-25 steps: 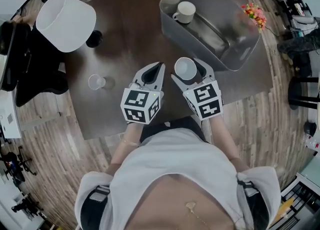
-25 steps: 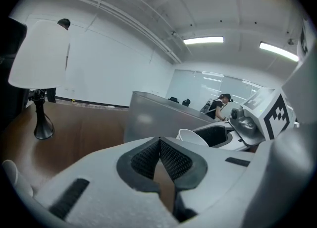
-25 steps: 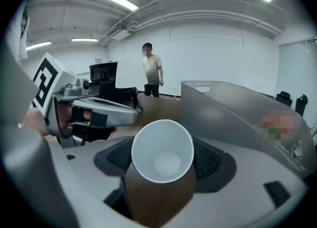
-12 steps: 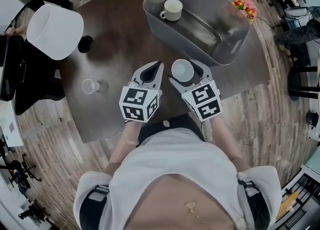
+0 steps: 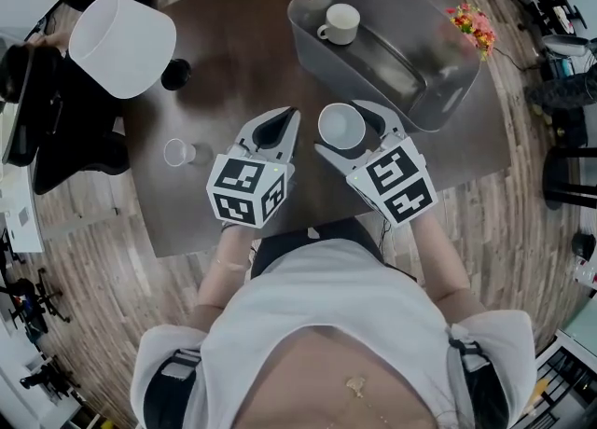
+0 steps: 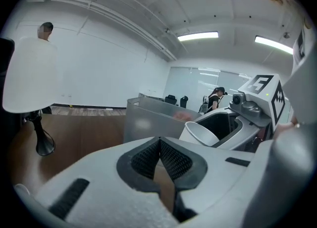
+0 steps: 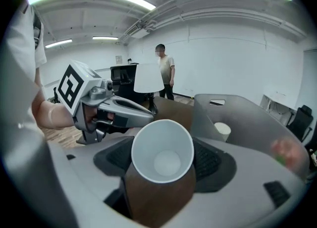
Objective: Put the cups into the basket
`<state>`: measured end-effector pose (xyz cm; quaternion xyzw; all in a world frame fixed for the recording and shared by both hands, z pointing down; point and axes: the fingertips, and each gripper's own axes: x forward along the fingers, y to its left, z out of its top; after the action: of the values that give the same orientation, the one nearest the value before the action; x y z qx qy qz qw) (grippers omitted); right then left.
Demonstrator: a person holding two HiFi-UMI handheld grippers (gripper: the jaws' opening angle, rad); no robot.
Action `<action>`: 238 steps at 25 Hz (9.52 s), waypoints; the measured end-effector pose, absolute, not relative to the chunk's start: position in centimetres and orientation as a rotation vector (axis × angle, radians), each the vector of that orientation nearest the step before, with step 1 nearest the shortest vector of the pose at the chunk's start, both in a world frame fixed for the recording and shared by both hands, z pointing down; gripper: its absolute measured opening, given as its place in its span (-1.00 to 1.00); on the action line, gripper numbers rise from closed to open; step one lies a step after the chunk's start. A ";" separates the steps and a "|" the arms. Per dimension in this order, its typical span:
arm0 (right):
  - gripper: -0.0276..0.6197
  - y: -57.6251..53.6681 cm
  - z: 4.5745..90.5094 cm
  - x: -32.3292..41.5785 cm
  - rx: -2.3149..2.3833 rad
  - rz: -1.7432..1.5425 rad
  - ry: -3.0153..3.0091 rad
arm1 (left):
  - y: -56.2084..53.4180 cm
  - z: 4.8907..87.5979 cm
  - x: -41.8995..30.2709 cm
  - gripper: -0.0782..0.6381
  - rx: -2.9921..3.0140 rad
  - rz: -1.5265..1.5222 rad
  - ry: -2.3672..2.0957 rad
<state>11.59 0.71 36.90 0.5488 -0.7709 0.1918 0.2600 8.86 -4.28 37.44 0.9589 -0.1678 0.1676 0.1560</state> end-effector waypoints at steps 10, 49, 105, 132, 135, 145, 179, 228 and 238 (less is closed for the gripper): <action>0.21 -0.6 30.2 13.4 1.406 0.393 -2.192 | -6.7 32.6 10.9 -0.75 2.815 0.377 -0.422; 0.21 -10.5 35.6 28.0 1.195 0.387 -2.195 | -11.3 33.9 18.8 -0.75 2.728 0.347 -0.652; 0.21 -15.5 52.9 22.5 1.029 0.483 -2.175 | -12.3 39.3 16.6 -0.75 2.588 0.319 -0.681; 0.33 -11.5 49.2 26.9 1.091 0.576 -2.001 | -9.7 37.1 16.2 -0.75 2.647 0.301 -0.630; -0.34 -11.9 46.9 28.9 1.234 0.528 -1.946 | -9.7 36.4 15.9 -0.75 2.660 0.294 -0.635; -0.88 -13.0 39.8 31.6 1.672 0.480 -1.926 | -9.5 35.4 15.7 -0.75 2.691 0.323 -0.629; -0.88 0.8 29.4 20.9 2.260 0.095 -1.956 | -4.8 34.4 12.4 -0.75 2.744 0.216 -0.552; -0.88 -9.3 36.0 -2.5 1.387 0.254 -2.588 | -10.2 38.3 -9.5 -0.75 2.388 0.114 -1.251; -0.87 -11.4 37.5 -12.6 1.089 0.258 -2.653 | -11.5 39.8 -19.3 -0.75 2.245 0.080 -1.438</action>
<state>-12.64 -11.39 37.51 0.3750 -0.9135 0.0888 0.1308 -19.26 -11.48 39.76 0.8181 -0.5241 0.0291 0.2350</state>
